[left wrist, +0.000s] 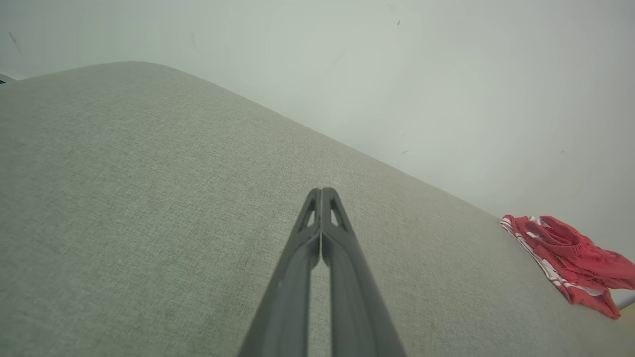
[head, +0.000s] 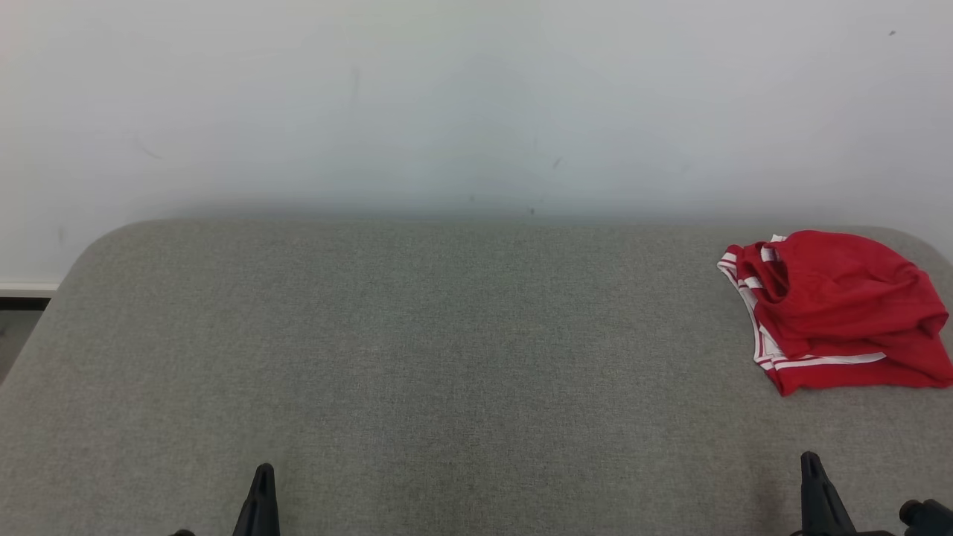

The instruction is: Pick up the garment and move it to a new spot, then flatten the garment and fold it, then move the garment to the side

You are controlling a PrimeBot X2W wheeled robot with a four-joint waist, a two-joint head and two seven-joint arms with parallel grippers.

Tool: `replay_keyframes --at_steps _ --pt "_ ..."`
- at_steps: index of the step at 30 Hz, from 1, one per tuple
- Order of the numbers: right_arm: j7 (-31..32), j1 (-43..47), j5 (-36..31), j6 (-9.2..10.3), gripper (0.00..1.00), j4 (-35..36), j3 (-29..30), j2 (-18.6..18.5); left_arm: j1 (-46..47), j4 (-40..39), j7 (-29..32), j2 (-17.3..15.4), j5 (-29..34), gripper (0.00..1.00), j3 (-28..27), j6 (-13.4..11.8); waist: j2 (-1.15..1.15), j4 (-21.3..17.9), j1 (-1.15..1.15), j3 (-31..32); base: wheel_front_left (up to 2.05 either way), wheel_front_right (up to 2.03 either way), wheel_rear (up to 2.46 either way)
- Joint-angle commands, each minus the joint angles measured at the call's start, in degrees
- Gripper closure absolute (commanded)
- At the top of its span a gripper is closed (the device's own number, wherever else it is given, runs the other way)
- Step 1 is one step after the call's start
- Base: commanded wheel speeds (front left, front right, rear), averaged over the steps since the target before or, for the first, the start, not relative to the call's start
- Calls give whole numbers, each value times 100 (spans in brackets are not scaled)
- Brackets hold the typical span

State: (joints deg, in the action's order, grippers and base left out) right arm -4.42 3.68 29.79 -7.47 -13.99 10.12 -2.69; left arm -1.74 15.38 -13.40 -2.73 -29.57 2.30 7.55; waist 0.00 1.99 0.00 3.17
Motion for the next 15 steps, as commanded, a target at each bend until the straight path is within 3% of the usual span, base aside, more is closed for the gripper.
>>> replay_keyframes --at_steps 1,15 --pt "77 -180 230 -1 100 61 79 -17 210 -49 25 -19 -275 100 56 -3 0 -3 0 -5 0 0 0" --pt "613 -434 1360 -1 100 -27 446 -20 510 67 108 -20 -1577 100 291 -4 0 -30 0 -52 0 0 0"
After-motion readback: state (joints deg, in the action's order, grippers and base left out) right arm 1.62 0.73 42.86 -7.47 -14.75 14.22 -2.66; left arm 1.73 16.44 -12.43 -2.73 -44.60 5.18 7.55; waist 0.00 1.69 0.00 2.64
